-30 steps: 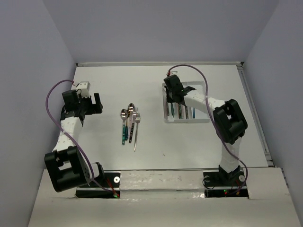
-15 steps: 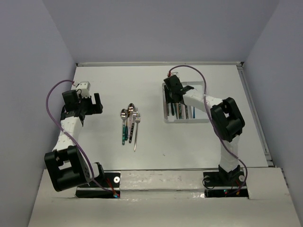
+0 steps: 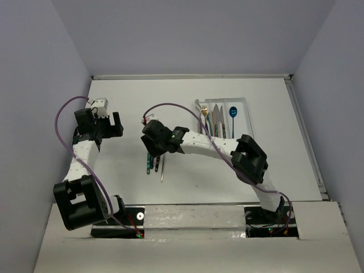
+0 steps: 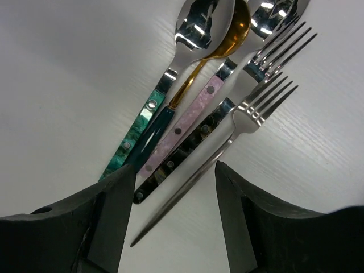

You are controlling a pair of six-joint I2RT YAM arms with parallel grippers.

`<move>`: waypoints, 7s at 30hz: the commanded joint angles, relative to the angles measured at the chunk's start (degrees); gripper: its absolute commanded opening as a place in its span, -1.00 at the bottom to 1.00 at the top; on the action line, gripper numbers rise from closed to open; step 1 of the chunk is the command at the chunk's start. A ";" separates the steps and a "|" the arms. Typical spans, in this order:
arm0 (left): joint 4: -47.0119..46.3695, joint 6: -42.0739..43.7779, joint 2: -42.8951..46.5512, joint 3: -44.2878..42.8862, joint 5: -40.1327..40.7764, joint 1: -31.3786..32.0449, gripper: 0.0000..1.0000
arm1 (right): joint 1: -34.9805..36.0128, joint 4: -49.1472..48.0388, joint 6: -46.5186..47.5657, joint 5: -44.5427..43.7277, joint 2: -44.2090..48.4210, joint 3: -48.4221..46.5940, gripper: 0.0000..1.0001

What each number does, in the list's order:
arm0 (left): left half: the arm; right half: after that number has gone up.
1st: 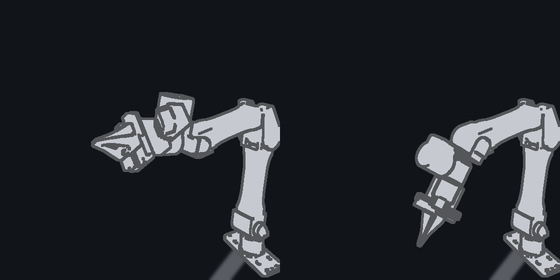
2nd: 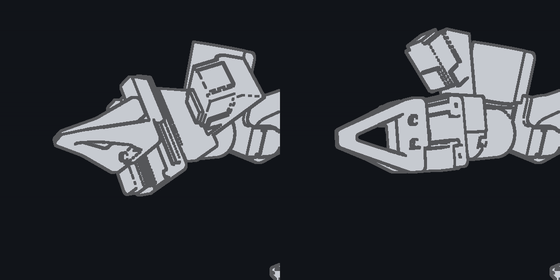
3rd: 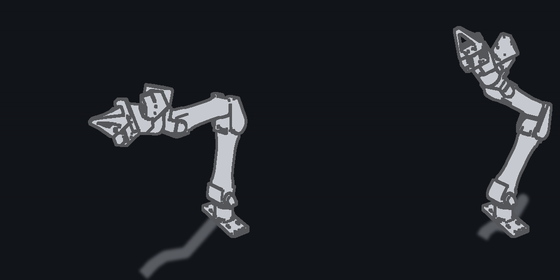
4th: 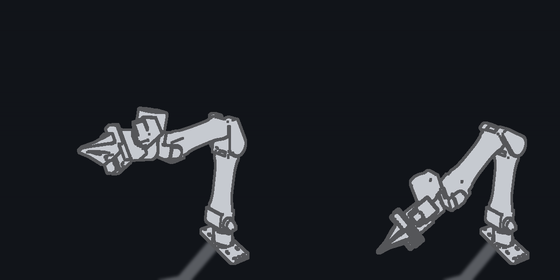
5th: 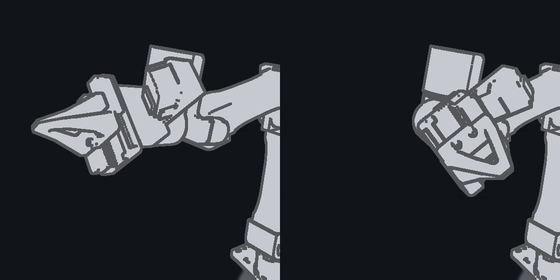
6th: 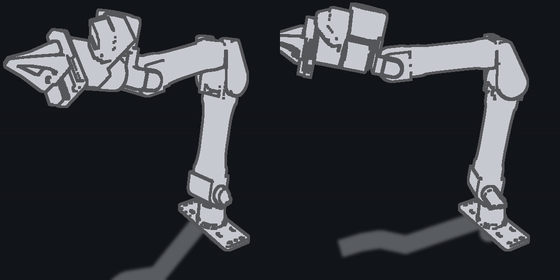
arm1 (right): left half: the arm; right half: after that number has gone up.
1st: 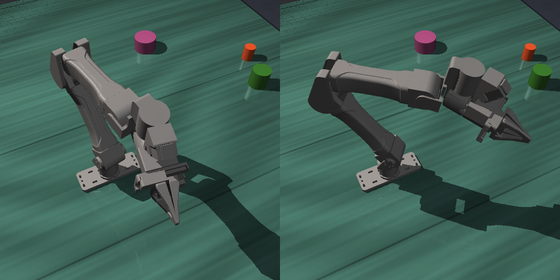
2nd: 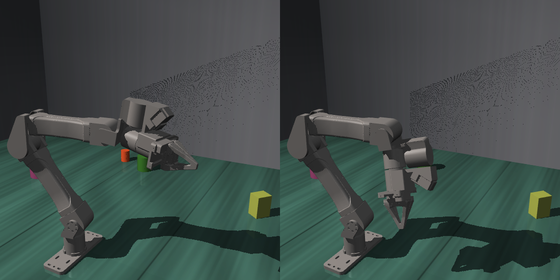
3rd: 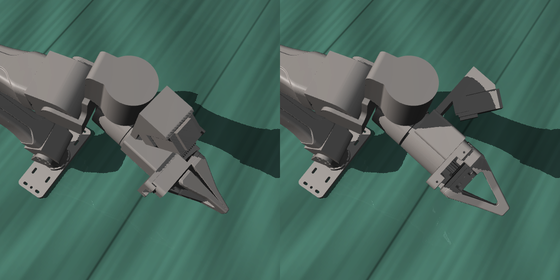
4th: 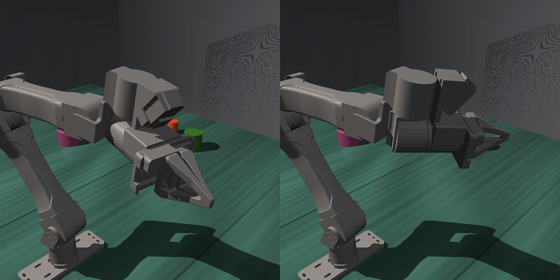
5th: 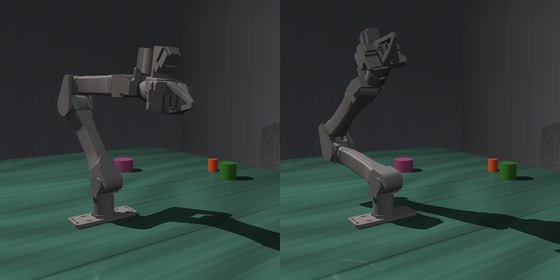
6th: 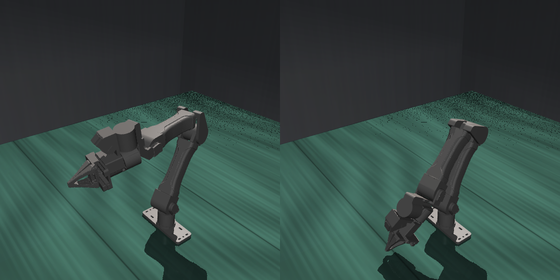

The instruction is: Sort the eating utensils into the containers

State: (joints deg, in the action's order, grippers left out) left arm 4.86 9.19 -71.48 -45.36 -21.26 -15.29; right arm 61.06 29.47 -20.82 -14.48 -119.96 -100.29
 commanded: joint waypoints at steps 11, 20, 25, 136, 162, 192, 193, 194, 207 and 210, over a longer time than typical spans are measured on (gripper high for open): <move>-2.23 0.65 1.79 1.07 -1.33 -0.97 0.98 | -1.56 7.44 1.66 -3.01 -10.37 -7.46 0.02; -2.31 0.57 1.35 1.16 -1.33 -1.15 0.98 | -1.56 7.44 0.87 -2.40 -8.89 -4.04 -0.15; -2.14 0.57 1.43 0.98 -1.07 -1.15 0.98 | -1.56 7.44 0.96 -2.92 -9.32 -1.58 -0.33; 5.24 5.84 19.98 2.65 15.19 -1.59 0.98 | -5.69 11.66 3.68 -1.25 -19.00 -14.24 -0.31; 4.98 6.63 19.89 3.00 13.17 -1.50 0.98 | -20.53 -24.55 5.00 3.24 22.14 16.89 -1.00; 4.89 6.89 20.42 3.09 10.80 -1.59 0.98 | -21.35 -16.31 7.80 -17.95 12.28 12.67 0.32; 4.89 6.89 20.59 3.09 10.62 -1.50 0.98 | -19.50 -15.51 7.81 -18.30 12.56 11.97 0.32; 4.89 6.81 20.59 3.09 10.53 -1.50 0.98 | -17.48 -14.72 7.81 -16.48 12.56 10.05 0.32; 4.19 6.63 22.35 3.70 10.62 -1.59 0.98 | -1.12 13.33 10.18 -6.17 -21.28 -35.42 0.25; 4.28 6.63 21.92 3.62 10.53 -1.59 0.98 | -1.12 11.84 12.11 -6.00 -20.93 -33.57 0.10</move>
State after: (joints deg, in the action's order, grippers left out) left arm 11.31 15.40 -50.13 -42.33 -9.98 -16.62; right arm 62.61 34.87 -11.97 -18.50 -141.47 -133.16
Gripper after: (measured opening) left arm 0.989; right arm 0.612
